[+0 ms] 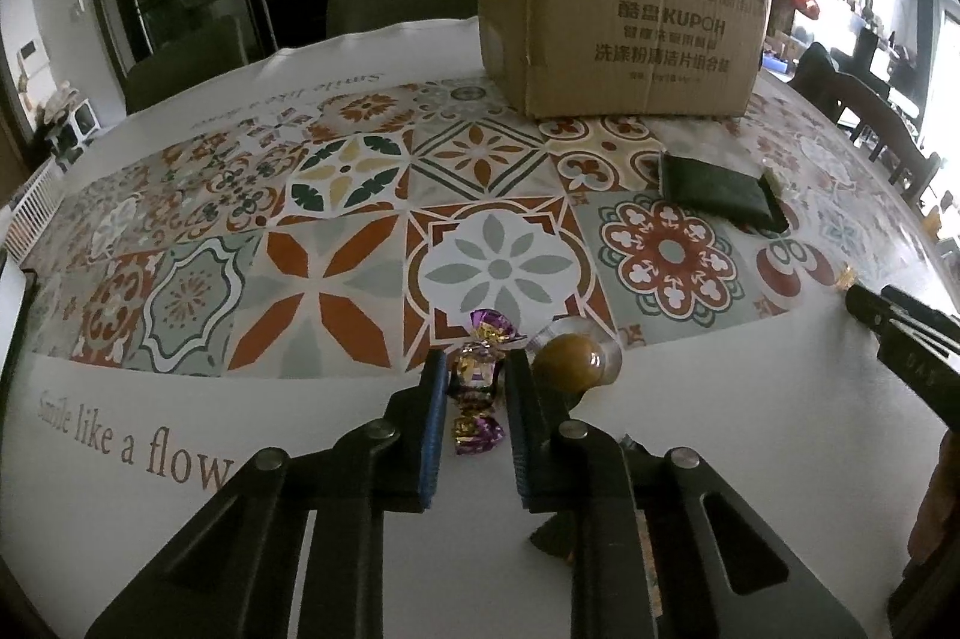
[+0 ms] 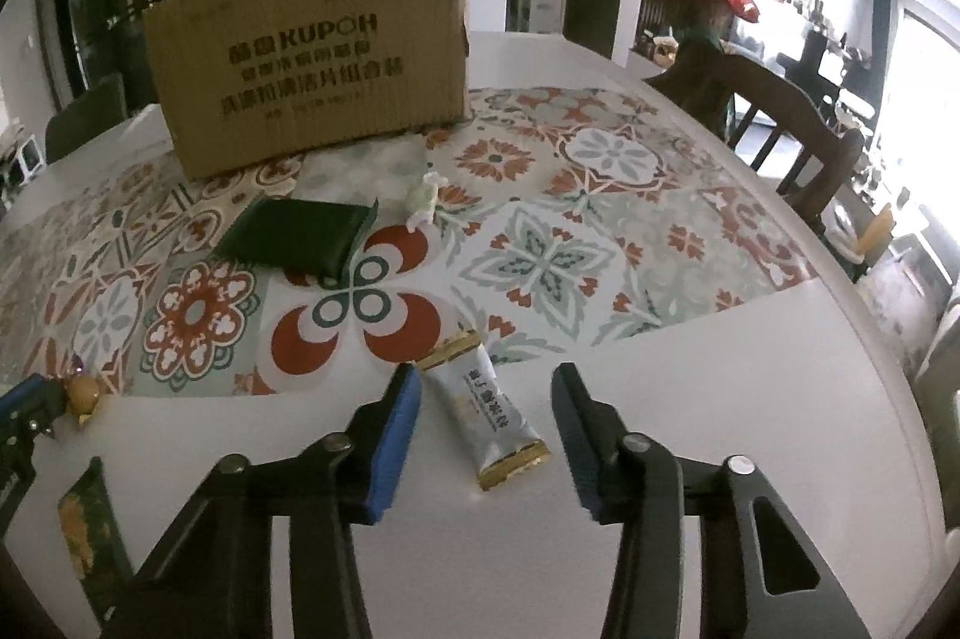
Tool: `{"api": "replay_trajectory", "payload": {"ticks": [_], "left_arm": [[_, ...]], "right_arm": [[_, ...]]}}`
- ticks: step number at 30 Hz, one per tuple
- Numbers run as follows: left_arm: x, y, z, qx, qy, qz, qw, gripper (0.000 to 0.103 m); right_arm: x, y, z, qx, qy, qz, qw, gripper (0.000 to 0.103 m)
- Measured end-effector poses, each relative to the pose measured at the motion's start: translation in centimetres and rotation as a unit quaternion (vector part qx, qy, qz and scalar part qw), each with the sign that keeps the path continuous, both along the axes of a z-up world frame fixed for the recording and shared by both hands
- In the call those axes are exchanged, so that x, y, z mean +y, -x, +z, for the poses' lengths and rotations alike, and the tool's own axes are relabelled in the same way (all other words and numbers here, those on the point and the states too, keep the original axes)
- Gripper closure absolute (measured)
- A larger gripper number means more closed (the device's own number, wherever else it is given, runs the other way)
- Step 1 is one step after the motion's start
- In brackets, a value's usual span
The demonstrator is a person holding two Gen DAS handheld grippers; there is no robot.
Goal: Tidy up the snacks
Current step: 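Grasp the purple-wrapped candy with the left tool while the right tool grasps a white stick snack, then lift both snacks and carry them over the cardboard box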
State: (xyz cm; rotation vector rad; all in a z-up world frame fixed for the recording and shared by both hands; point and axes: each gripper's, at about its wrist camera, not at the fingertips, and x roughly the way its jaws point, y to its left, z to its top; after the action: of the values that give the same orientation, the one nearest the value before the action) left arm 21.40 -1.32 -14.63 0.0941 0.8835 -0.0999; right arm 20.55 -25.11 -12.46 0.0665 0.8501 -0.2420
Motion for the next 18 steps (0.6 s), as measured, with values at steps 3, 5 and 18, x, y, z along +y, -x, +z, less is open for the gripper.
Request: {"api": "replay_trajectory", "payload": {"ticks": [3, 5, 18], "left_arm": [[0.0, 0.0, 0.0, 0.001, 0.006, -0.002, 1.0, 0.085], [0.1, 0.0, 0.0, 0.002, 0.009, -0.003, 1.0, 0.085], [0.2, 0.9, 2.0, -0.015, 0.023, -0.014, 0.9995, 0.086]], "right_arm": [[0.1, 0.0, -0.3, 0.008, -0.011, 0.007, 1.0, 0.071], [0.2, 0.0, -0.3, 0.008, -0.011, 0.012, 1.0, 0.081], [1.5, 0.8, 1.5, -0.016, -0.028, 0.051, 0.998, 0.082]]}}
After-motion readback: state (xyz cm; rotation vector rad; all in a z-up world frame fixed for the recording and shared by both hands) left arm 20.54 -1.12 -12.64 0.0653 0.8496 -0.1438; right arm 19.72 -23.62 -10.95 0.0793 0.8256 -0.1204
